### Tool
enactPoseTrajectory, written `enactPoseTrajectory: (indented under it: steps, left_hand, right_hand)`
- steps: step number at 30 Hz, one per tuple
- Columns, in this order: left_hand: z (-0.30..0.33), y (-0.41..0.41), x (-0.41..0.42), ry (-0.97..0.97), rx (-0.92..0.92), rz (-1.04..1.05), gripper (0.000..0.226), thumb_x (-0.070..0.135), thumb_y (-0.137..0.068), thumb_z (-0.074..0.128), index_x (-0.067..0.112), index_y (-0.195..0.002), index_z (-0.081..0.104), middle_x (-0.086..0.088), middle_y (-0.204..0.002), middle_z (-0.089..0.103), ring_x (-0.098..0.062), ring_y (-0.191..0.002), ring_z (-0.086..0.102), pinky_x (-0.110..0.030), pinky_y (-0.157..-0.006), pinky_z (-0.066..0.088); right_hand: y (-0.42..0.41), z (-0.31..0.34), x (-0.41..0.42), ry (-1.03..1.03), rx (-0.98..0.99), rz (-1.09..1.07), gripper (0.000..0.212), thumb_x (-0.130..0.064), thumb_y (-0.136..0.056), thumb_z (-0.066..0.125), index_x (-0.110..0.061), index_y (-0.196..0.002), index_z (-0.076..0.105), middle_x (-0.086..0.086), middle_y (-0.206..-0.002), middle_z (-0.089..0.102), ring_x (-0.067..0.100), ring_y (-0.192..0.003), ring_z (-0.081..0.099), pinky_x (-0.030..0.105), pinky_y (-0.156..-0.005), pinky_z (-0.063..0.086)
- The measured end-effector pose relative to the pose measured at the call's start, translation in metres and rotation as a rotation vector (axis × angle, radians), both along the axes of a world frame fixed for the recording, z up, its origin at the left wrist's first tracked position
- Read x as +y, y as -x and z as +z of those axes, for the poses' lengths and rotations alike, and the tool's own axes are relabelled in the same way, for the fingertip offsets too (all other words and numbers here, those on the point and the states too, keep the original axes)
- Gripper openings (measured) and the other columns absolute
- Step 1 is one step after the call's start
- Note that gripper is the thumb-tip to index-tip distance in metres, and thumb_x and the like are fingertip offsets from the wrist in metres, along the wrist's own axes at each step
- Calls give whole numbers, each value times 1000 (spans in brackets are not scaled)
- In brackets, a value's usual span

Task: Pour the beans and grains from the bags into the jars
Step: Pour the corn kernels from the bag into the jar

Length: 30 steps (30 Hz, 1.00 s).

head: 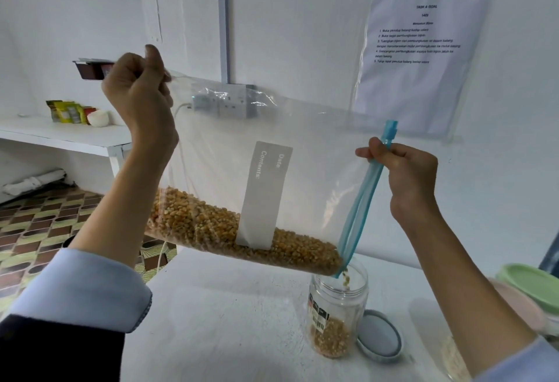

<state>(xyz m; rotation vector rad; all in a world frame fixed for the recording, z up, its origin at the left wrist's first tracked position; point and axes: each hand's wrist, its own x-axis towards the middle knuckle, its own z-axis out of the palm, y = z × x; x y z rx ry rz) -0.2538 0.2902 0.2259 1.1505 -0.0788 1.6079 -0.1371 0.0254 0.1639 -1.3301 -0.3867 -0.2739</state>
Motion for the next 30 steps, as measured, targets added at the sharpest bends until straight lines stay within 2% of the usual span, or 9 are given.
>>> enactPoseTrajectory:
  steps: [7, 10, 13, 16, 19, 22, 25, 30]
  left_hand:
    - [1, 2, -1, 4, -13, -3, 39, 8, -89, 59, 11, -54, 41, 7, -42, 46, -10, -38, 34, -24, -40, 26]
    - [1, 3, -1, -14, -1, -14, 39, 8, -90, 58, 12, -55, 41, 8, -42, 47, -10, -39, 34, -24, -40, 26]
    - [1, 4, -2, -23, -2, -12, 39, 7, -90, 58, 12, -55, 40, 9, -41, 46, -10, -39, 34, -25, -41, 26]
    - [2, 4, -1, -22, -8, -10, 39, 7, -90, 58, 12, -55, 39, 9, -41, 45, -11, -39, 34, -25, -41, 26]
    - [1, 4, 2, -25, -10, 0, 39, 8, -90, 58, 12, -55, 41, 10, -41, 46, -10, -39, 35, -25, -41, 26]
    - [2, 4, 3, -42, -9, 6, 39, 10, -90, 59, 12, -55, 42, 10, -42, 48, -10, -40, 36, -25, -41, 27]
    - [2, 1, 3, -51, -7, 4, 40, 10, -89, 60, 12, -55, 40, 8, -43, 47, -11, -41, 38, -24, -41, 27]
    - [1, 0, 6, -50, -11, 16, 39, 11, -90, 60, 12, -56, 41, 9, -42, 47, -11, -40, 37, -24, -41, 27]
  right_hand:
    - [-1, -2, 3, 4, 41, 8, 12, -22, -85, 70, -18, -73, 71, -8, -76, 72, 7, -80, 64, 10, -74, 43]
    - [-2, -2, 5, -26, 28, -10, 10, -20, -85, 70, -13, -79, 73, -11, -73, 71, 1, -73, 63, 2, -67, 44]
    - [-2, -1, 6, 22, 7, 27, 11, -21, -84, 70, -16, -75, 72, -9, -75, 72, 6, -80, 63, 5, -72, 43]
    - [-3, 0, 5, -22, 16, 8, 14, -20, -85, 70, -19, -71, 71, -8, -77, 72, 8, -83, 63, 6, -71, 43]
    - [-3, 1, 5, 9, 5, 27, 14, -21, -84, 71, -19, -70, 71, -8, -74, 73, 11, -86, 65, 12, -81, 44]
    - [-4, 0, 5, -55, -4, -4, 16, -20, -85, 70, -20, -69, 70, -14, -65, 71, 6, -77, 64, 6, -71, 46]
    - [-3, 0, 7, 4, -22, 43, 14, -19, -84, 70, -18, -71, 71, -12, -65, 71, 4, -71, 64, 11, -78, 47]
    - [-5, -3, 8, -36, -33, 13, 15, -18, -85, 70, -17, -70, 71, -11, -65, 71, 4, -70, 63, 7, -68, 46]
